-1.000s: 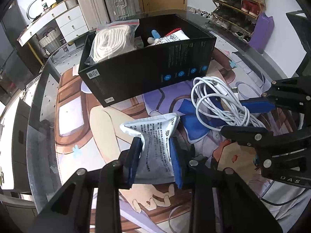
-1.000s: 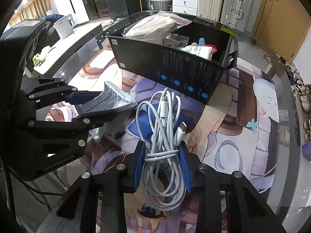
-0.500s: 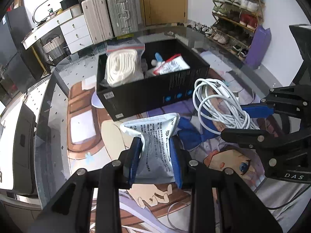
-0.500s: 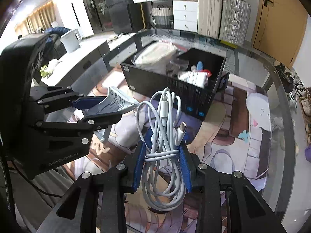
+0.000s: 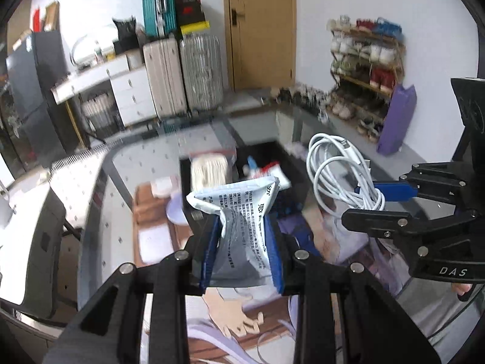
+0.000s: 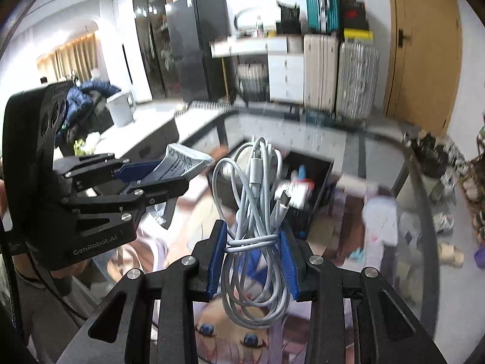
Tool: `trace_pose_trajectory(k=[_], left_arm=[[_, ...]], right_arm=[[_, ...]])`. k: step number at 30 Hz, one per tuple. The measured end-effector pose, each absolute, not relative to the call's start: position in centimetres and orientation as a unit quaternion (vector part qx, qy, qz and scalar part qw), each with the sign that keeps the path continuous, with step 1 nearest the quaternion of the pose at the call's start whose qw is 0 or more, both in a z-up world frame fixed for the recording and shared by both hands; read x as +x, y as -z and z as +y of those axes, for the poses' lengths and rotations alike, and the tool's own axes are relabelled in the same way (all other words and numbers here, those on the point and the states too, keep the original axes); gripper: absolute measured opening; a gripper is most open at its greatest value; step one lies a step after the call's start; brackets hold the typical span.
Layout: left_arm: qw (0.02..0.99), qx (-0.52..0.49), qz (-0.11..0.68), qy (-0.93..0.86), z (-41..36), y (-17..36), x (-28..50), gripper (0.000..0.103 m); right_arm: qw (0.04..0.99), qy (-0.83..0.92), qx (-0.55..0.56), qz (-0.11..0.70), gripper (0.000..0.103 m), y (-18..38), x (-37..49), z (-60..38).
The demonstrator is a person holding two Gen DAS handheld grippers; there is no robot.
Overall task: Organize soft objects
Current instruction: 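Carry the grey packet and white cable into the black bin and release both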
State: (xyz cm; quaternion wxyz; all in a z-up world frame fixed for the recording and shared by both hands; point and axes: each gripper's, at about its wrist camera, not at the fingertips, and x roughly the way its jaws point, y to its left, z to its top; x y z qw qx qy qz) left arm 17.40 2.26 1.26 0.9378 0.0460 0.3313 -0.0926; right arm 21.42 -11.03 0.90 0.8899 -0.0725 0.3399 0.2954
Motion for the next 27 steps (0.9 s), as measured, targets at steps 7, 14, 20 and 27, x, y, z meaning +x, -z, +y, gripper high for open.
trace_pose_trajectory(k=[7, 14, 20, 27], left_arm=[[0.954, 0.011, 0.283, 0.101, 2.9, -3.7, 17.4, 0.03], [0.961, -0.004, 0.266, 0.072, 3.4, -4.1, 20.4, 0.03], [0.959, -0.021, 0.279, 0.043, 4.1, -1.8, 24.6, 0.03], [0.952, -0.02, 0.303, 0.028, 3.8, 0.8, 27.7, 0.03]], right_arm=[[0.912, -0.288, -0.058, 0.285, 0.035, -3.6, 21.6, -10.7], [0.927, -0.26, -0.075, 0.258, 0.034, -4.3, 25.3, -8.7], [0.927, -0.239, -0.074, 0.279, 0.034, -2.9, 28.7, -7.4], [0.921, -0.234, -0.072, 0.303, 0.034, 0.1, 33.0, -6.3]])
